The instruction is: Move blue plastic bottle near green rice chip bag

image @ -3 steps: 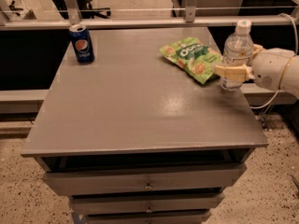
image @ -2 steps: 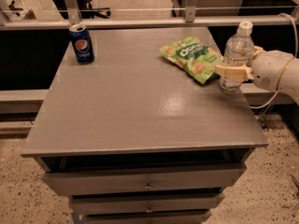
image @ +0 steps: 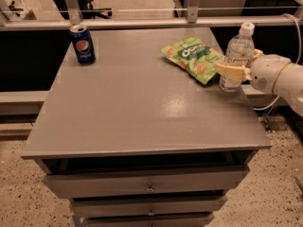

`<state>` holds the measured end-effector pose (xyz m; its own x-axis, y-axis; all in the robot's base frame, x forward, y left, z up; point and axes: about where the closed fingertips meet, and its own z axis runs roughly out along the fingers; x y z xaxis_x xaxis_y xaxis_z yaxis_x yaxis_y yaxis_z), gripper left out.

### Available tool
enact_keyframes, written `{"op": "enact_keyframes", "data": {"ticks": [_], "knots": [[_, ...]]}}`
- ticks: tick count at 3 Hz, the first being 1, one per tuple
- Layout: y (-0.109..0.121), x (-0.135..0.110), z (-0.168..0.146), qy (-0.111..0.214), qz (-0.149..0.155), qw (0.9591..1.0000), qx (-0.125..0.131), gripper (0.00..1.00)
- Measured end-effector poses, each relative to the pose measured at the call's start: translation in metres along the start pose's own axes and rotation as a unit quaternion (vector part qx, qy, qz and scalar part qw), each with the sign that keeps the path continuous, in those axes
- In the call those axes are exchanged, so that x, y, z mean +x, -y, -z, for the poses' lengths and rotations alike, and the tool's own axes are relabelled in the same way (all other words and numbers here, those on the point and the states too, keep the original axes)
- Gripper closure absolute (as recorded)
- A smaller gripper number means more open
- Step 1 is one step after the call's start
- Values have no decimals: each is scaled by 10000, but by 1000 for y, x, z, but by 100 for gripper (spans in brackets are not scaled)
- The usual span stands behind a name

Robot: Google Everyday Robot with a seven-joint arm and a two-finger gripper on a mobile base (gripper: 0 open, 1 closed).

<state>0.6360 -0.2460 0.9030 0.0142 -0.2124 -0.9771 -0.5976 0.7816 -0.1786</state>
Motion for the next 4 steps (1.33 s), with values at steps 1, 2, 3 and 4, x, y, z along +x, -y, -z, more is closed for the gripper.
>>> {"op": "enact_keyframes", "data": {"ticks": [1, 2, 3, 4], "knots": [[0, 1, -2, 12, -64, 10000, 20, 37], [1, -1, -2, 13, -65, 10000, 20, 13], [0, 3, -1, 57, -200, 9998, 58, 0], [0, 5, 4, 87, -331, 9994, 98, 0]]}}
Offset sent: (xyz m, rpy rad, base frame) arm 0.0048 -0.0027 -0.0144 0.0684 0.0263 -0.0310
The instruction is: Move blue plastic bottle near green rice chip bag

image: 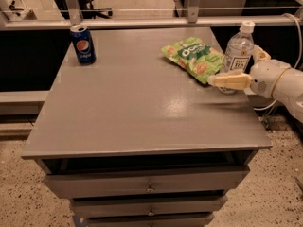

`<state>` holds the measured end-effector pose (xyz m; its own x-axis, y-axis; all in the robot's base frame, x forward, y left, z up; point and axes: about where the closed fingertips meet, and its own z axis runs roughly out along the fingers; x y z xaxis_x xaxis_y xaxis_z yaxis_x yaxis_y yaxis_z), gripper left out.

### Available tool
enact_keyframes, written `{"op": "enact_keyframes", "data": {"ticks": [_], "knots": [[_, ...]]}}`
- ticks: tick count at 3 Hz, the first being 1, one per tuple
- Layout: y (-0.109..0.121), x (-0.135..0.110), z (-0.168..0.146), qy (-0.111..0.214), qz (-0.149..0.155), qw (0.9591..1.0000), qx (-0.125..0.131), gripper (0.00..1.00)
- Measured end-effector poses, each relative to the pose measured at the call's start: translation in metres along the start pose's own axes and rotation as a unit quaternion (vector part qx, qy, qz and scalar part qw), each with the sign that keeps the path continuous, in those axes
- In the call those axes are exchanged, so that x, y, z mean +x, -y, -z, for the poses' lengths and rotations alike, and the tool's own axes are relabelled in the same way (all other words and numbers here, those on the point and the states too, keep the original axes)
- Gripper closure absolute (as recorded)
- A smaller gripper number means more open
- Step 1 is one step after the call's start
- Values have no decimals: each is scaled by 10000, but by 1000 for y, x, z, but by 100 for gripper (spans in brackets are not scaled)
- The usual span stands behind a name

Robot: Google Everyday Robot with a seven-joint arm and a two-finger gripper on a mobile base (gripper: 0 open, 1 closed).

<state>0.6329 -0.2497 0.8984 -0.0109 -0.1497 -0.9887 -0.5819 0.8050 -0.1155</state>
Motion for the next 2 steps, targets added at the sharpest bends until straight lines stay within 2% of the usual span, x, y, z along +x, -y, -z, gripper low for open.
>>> {"op": "enact_keyframes", "data": {"ticks": [1, 2], "knots": [[7, -14, 29, -63, 29, 10000, 44, 0], [15, -47, 79, -259, 157, 9995, -10, 0]]}}
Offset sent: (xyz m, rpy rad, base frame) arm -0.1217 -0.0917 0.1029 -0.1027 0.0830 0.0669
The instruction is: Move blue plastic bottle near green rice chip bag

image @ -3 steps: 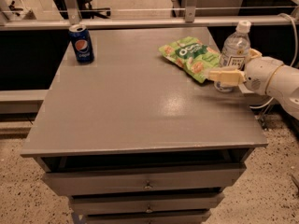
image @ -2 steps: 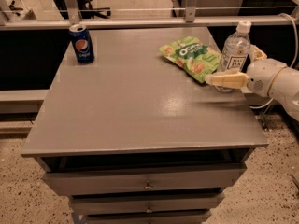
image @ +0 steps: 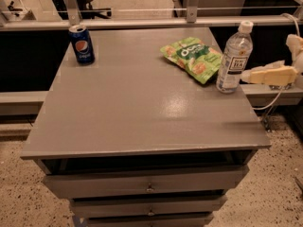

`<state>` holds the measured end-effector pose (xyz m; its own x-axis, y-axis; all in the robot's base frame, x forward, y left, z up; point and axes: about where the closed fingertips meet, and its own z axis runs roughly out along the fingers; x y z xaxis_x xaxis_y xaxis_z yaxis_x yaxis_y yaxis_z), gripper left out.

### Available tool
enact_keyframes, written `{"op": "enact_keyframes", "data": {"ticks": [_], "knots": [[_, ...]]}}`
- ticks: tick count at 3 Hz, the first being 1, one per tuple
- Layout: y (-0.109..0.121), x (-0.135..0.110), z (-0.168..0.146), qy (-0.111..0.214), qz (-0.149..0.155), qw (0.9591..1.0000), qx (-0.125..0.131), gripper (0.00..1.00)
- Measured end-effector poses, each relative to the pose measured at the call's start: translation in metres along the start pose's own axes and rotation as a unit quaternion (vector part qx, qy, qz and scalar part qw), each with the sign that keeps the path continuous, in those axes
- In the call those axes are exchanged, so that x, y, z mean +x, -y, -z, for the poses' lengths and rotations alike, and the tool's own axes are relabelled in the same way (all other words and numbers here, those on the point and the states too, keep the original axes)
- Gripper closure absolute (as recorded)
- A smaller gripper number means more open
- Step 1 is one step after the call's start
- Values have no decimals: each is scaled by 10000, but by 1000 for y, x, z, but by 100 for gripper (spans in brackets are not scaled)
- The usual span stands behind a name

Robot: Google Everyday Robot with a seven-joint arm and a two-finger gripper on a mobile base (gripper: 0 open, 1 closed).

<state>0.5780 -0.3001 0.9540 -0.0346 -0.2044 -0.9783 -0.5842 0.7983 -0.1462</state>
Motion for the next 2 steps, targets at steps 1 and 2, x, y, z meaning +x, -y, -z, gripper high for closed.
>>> {"op": "enact_keyframes", "data": {"ticks": [1, 2], "knots": [[-10, -32, 68, -120, -28, 9997, -201, 0], [-33, -33, 71, -157, -36, 9978, -646, 0]]}}
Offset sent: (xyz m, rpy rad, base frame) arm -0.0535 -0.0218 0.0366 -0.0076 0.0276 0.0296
